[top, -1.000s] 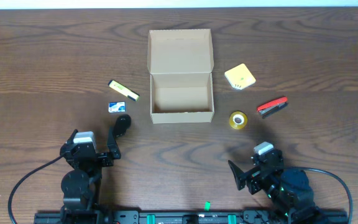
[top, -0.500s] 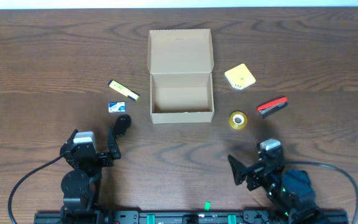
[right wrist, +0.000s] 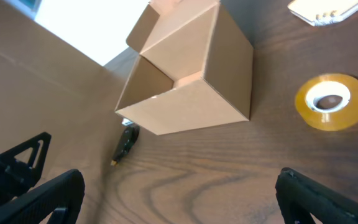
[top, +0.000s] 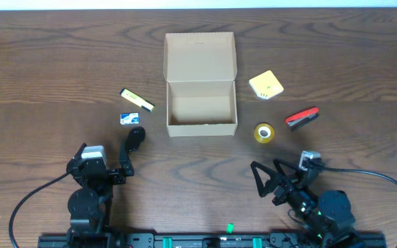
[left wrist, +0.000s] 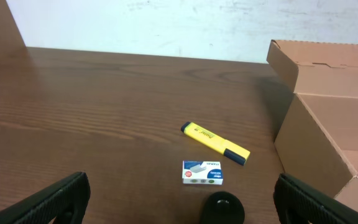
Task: Pack container
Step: 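Move the right gripper over the yellow sticky-note pad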
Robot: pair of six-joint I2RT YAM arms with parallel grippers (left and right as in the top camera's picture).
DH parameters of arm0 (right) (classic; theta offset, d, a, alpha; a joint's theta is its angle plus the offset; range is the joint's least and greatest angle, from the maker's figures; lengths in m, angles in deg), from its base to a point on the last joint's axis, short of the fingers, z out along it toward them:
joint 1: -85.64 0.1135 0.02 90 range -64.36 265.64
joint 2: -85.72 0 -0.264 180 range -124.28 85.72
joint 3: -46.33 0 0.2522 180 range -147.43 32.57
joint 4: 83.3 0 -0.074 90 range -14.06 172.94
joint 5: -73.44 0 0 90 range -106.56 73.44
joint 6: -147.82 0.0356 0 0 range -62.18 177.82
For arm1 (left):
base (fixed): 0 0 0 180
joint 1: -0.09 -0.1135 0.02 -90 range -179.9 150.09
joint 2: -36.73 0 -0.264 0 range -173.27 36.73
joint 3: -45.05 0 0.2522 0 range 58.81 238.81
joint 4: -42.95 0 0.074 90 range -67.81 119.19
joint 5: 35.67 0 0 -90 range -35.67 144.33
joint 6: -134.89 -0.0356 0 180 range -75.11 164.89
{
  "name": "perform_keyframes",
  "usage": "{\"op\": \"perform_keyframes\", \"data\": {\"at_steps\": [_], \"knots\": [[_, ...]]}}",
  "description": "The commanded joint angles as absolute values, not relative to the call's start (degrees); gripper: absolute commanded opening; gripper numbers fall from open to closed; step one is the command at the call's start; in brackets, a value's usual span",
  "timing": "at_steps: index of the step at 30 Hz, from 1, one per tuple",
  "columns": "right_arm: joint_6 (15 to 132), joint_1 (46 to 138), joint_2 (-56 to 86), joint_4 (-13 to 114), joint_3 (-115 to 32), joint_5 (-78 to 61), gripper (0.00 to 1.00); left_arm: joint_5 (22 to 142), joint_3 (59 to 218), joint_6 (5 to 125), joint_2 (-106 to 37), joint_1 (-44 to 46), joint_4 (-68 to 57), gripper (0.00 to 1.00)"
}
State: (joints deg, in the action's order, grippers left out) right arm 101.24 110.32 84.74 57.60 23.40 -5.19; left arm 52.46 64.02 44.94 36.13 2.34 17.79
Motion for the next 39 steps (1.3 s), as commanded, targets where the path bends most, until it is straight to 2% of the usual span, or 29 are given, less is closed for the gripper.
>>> {"op": "perform_keyframes", "data": {"at_steps": [1, 9, 19, 27, 33, 39], "knots": [[97.9, 110.8, 83.9, 57.9, 22.5, -3.7, 0.96, 52.4, 62.3, 45.3, 36.5, 2.0, 17.4, 0.95], [88.6, 110.1, 68.3, 57.9, 13.8, -6.1, 0.95, 52.4, 62.3, 45.3, 36.5, 2.0, 17.3, 0.95], [71.1, 104.9, 30.2, 58.6, -5.0, -16.2, 0.99, 52.4, 62.3, 45.3, 36.5, 2.0, 17.4, 0.95], [57.5, 97.9, 2.3, 62.7, -21.9, -16.4, 0.99, 52.4, 62.3, 45.3, 36.5, 2.0, 17.4, 0.95], [47.9, 95.7, -11.1, 63.6, -31.0, -16.3, 0.99, 52.4, 62.3, 45.3, 36.5, 2.0, 17.4, 0.95], [41.8, 95.2, -18.9, 64.5, -35.8, -16.3, 0.99, 52.4, 62.3, 45.3, 36.5, 2.0, 17.4, 0.95]]}}
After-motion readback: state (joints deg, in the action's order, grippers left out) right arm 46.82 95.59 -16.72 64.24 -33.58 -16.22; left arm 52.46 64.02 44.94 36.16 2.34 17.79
